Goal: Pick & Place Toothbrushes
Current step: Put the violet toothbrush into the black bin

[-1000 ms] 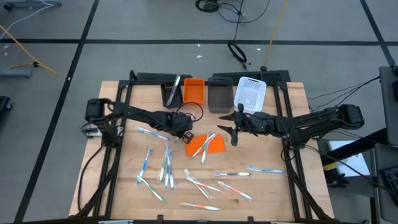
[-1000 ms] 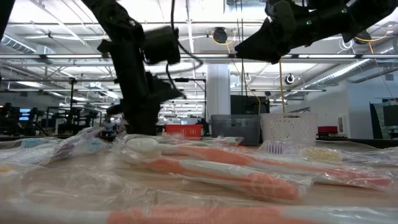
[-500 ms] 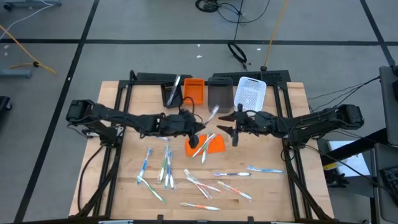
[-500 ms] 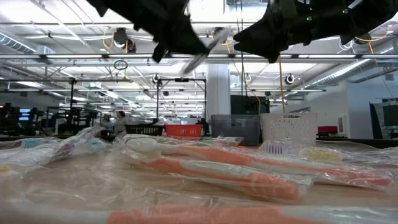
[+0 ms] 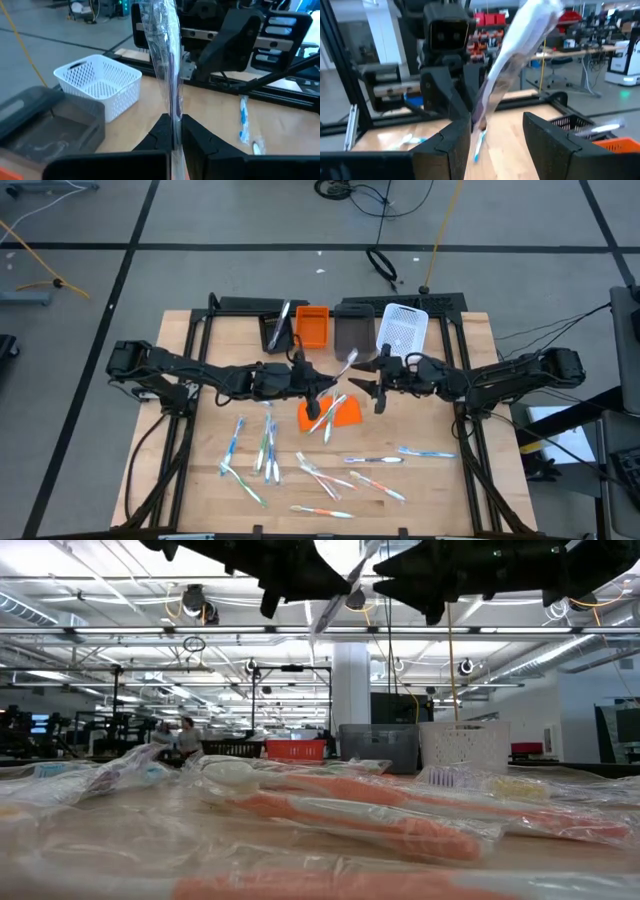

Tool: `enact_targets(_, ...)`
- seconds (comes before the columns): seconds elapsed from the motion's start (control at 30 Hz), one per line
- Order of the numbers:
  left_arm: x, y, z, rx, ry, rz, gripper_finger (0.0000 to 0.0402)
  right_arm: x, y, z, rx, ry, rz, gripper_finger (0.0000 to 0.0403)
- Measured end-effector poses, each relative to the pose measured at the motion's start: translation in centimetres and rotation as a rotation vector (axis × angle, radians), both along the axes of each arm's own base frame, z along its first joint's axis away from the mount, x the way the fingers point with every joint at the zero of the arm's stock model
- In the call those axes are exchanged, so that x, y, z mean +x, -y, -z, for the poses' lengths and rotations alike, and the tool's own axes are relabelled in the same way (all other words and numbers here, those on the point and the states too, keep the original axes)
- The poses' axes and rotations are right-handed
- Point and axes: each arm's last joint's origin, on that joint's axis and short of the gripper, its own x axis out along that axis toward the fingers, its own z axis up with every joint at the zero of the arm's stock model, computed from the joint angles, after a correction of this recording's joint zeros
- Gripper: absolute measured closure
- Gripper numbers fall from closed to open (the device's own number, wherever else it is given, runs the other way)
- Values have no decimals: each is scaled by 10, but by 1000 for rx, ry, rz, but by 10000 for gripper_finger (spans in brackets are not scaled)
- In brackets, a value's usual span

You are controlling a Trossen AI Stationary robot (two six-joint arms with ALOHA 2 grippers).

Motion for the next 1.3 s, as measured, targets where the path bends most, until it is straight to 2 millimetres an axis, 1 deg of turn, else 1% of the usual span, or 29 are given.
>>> enact_targets(0.1, 0, 1, -1, 14, 5, 6, 396, 0, 0, -3, 0, 36, 0, 232)
enact_targets(0.27, 0, 1, -2, 23, 12, 10, 385, -1, 0, -9, -1, 92, -2, 232)
enact_targets(0.43, 1, 2, -3, 35, 19, 14, 395, 2, -1, -10, 8, 144, -28, 232)
enact_targets(0.57, 1, 2, -4, 34, 33, 15, 384, 11, 2, -5, 24, 139, -19, 232)
enact_targets(0.73, 1, 2, -4, 36, 31, 15, 396, 33, 4, -3, 32, 132, -62, 235)
enact_targets(0.8, 1, 2, -4, 39, 29, 16, 391, 40, 4, -2, 14, 124, -64, 249)
enact_targets(0.87, 1, 2, -4, 39, 29, 16, 381, 44, 4, 0, -3, 113, -64, 280)
enact_targets(1.0, 1, 2, -4, 42, 28, 17, 374, 45, 3, 0, -35, 109, -97, 378)
enact_targets(1.03, 1, 2, -4, 42, 28, 19, 376, 45, 3, 0, -47, 109, -101, 386)
enact_targets(1.2, 1, 2, -4, 41, 31, 22, 388, 43, 3, -2, -57, 105, -102, 389)
enact_targets(1.3, 1, 2, -4, 40, 27, 21, 381, 44, 3, -1, -60, 96, -102, 389)
